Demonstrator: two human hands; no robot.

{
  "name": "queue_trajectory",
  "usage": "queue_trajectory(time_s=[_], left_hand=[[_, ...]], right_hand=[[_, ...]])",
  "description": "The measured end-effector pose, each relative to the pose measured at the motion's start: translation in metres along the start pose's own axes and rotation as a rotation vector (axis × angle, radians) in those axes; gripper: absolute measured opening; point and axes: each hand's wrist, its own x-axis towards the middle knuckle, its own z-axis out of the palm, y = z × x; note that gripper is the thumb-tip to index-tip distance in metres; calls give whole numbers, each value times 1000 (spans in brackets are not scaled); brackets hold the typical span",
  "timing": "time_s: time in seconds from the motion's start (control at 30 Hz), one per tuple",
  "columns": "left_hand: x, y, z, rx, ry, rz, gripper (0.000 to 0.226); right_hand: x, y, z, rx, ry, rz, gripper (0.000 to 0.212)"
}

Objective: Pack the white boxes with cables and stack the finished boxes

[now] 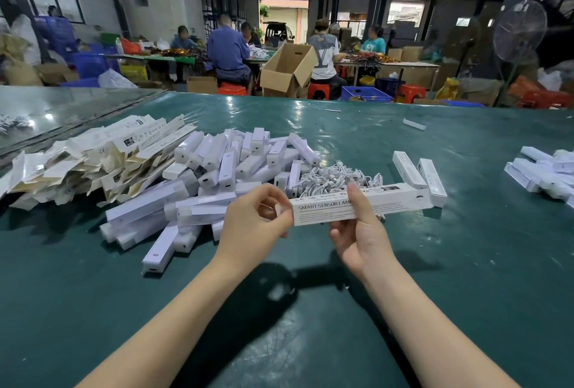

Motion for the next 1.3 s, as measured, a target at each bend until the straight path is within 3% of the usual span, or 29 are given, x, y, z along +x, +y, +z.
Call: queue_trajectory(time_s=[0.13, 0.3, 0.7, 0.87, 0.97, 1.07, 1.2, 1.3], left_hand=[[2, 3, 4, -305, -75, -152, 22], [1, 3, 5, -417, -152, -206, 28], [3, -1, 3, -424, 18, -207, 30], [-3, -1, 12, -331, 176, -175, 14], [-11, 4, 20, -261, 238, -143, 23], [-27, 17, 33, -323, 86, -53, 28], [-43, 23, 44, -310, -231, -87, 66], [-40, 21, 43, -344, -198, -161, 83]], right_hand=[[1, 3, 0, 112, -46, 30, 21], [0, 1, -1, 162, -56, 37, 27], [-4, 1, 3, 245, -42, 78, 31], [-3, 4, 4, 215, -33, 3, 25], [-5, 6, 8, 215, -31, -37, 26], [-2, 8, 7, 285, 3, -32, 27], [3, 3, -3, 367, 56, -7, 31], [1, 2, -2, 262, 22, -34, 28]])
